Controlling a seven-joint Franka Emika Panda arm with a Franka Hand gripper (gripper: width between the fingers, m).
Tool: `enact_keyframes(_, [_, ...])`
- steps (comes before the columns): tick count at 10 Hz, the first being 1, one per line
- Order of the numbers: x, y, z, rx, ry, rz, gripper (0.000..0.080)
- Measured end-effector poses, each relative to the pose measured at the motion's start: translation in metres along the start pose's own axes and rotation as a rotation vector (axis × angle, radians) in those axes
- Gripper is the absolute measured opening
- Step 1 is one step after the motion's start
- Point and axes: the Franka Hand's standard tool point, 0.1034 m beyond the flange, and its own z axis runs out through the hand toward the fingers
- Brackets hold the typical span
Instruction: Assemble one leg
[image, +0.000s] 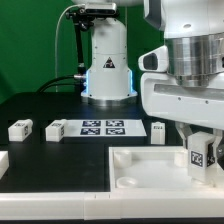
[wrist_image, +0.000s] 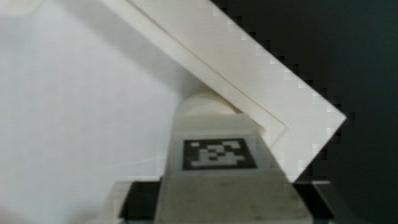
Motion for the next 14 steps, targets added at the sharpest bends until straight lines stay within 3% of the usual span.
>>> enact_keyframes(1, [0.0, -0.0001, 0.0, 0.004, -0.007, 0.075, 0.0291])
enact_keyframes(2, [-0.0023, -0.0011, 0.0002, 0.008, -0.016, 0.158, 0.0352])
enact_keyframes(4, [-0.0032, -0.0014, 0.0003, 0.008, -0.017, 0.128, 0.0596])
enact_keyframes(6, [-0.0035, -0.0015, 0.0003, 0.009, -0.016, 0.039, 0.0639])
enact_keyframes(10, [0.0004, 0.0015, 0.0028, 0.006, -0.012, -0.575, 0.0649])
enact_keyframes(14, [-0.0029, -0.0005, 0.0013, -0.003, -0.006, -0.993, 0.0649])
